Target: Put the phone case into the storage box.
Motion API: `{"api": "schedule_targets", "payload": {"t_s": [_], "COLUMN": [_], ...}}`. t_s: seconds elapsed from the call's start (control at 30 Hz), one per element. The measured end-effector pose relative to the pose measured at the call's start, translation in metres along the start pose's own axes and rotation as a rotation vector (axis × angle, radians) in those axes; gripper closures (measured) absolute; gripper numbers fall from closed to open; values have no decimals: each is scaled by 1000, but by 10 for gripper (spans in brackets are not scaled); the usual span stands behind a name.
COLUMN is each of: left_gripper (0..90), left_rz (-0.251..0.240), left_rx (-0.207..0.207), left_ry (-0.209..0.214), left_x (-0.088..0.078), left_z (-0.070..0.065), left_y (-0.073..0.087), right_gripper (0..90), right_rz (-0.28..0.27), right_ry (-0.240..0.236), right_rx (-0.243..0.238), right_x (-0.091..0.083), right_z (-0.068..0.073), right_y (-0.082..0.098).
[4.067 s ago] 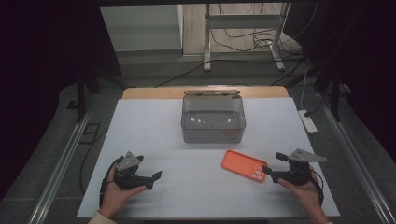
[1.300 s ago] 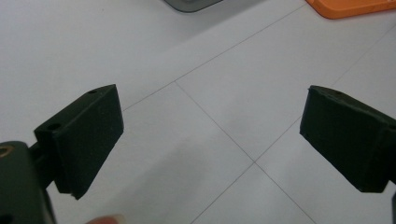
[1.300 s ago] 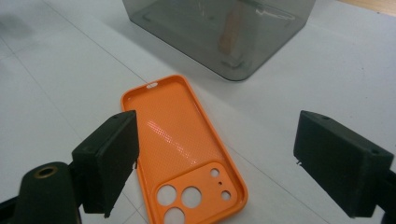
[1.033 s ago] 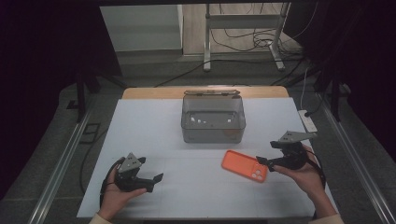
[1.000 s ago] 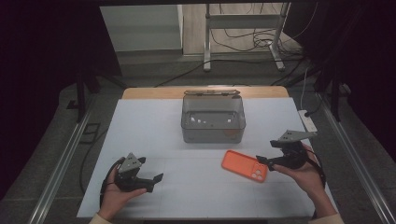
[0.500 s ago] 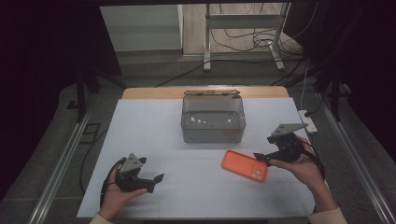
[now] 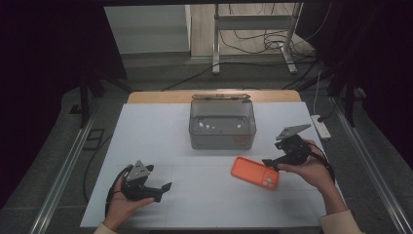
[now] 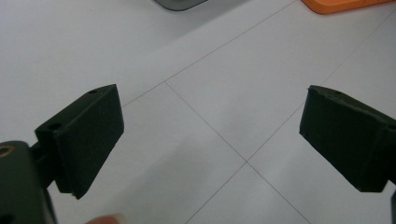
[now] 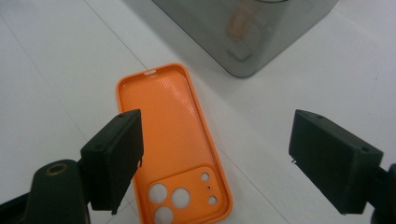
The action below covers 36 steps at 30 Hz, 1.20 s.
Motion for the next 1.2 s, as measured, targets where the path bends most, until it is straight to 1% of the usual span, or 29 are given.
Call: {"api": "schedule_targets", "payload": {"t_s": [0.03,0.3,0.53,0.73,1.0,1.2], "left_gripper": [67,67,68,69,69,70], "left_rz": [0,6,7,8,8,8], "left_rx": [0,-2,0,-2,-2,3], "left_ry": [0,1,-1,1,1,3], "left_x": [0,1,1,1,0,-1], "left_z": [0,0,-1,0,0,-1], "left_y": [0,1,1,1,2,1], "right_gripper": [178,176,182,184,189,189], "right_rz": [16,38,79,110,133,146], "right_ry": [-4,-5,-17,-14,-22,-19], "right_rx": [-4,-17,-42,-33,-41,-46], "right_x": [4,8,13,19,26,30], "right_z": [-1,-3,-1,-4,-4,-5], "right_y": [1,-1,-2,1,2,2]}}
Point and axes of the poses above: each handheld gripper's, and its own axes: x roughly forward along the jaws, y roughly out of its underside, z roughly to its left, the point moved 5 cm from there along x, roughly forward along the jaws, and after that the axes turned 9 degrees about -z, right-handed, at the moved point
